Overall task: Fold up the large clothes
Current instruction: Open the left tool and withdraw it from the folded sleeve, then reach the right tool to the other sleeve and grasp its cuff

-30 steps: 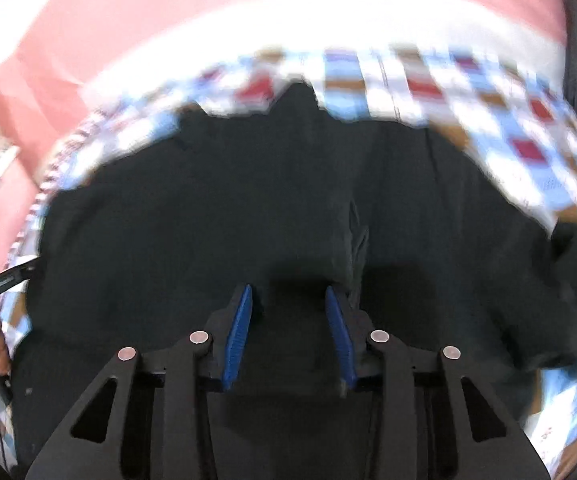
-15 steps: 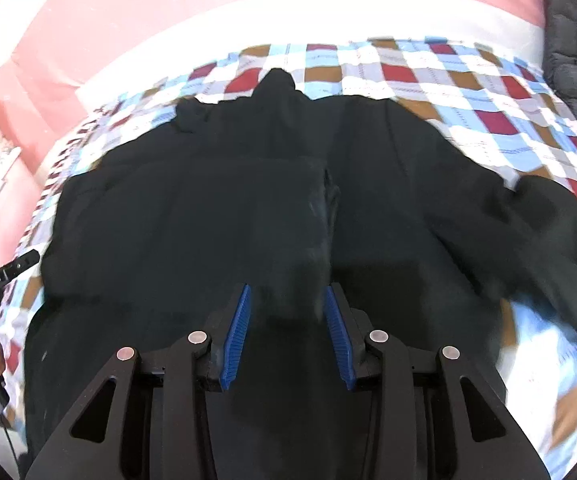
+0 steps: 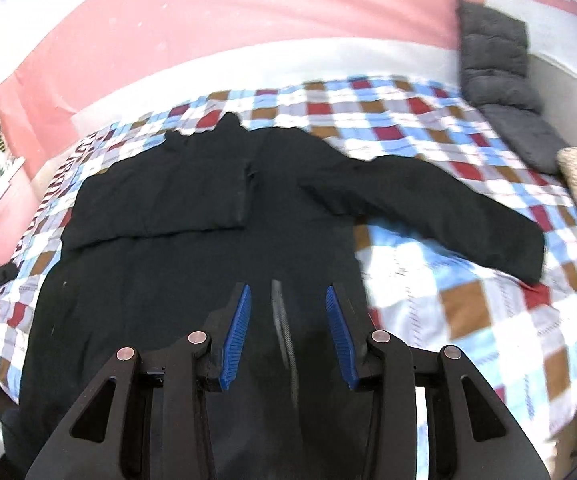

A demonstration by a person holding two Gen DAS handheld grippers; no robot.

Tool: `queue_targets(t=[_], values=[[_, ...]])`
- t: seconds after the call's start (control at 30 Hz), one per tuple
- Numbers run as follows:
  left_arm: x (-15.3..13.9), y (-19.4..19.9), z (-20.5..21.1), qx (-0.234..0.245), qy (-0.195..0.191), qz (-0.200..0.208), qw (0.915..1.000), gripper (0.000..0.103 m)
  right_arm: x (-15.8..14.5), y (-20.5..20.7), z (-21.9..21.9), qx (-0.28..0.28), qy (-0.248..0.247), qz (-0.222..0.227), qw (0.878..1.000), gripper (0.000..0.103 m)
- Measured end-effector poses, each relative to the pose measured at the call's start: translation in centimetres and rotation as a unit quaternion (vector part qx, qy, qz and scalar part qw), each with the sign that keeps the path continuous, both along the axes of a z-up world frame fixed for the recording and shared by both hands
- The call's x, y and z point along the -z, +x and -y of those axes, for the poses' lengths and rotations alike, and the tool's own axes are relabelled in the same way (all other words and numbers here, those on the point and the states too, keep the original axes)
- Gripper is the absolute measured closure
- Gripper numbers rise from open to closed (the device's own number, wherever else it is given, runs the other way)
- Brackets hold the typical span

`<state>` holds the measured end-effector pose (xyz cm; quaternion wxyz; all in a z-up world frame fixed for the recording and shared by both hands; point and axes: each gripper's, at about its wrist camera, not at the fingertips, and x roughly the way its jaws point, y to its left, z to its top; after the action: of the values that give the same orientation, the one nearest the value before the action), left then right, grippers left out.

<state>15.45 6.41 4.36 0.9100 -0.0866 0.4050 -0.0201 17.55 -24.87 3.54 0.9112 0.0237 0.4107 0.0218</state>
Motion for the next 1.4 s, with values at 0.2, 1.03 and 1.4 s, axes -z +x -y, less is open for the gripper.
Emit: queue_targets(t=[0.2,1.03,1.4], values=[[-0.8,-3.2,2.5,0.013,-0.008,0.003,0.9999,0.055,-0.8,-3.3,1.7,0.021,0.016,0.014,1.000,0.063],[0.2,-2.4,6.3,0.037,0.007,-0.022,0.9990,0.055,2.0,-2.6,6.9,0.066,0.036,-0.026,0.997,0.049],[3.0,2.9,7.9,0.042,0.028,-0.041,0.9979,0.055,6.8,2.8,15.1,0.138,0.064,-0.057,0.987,0.049]])
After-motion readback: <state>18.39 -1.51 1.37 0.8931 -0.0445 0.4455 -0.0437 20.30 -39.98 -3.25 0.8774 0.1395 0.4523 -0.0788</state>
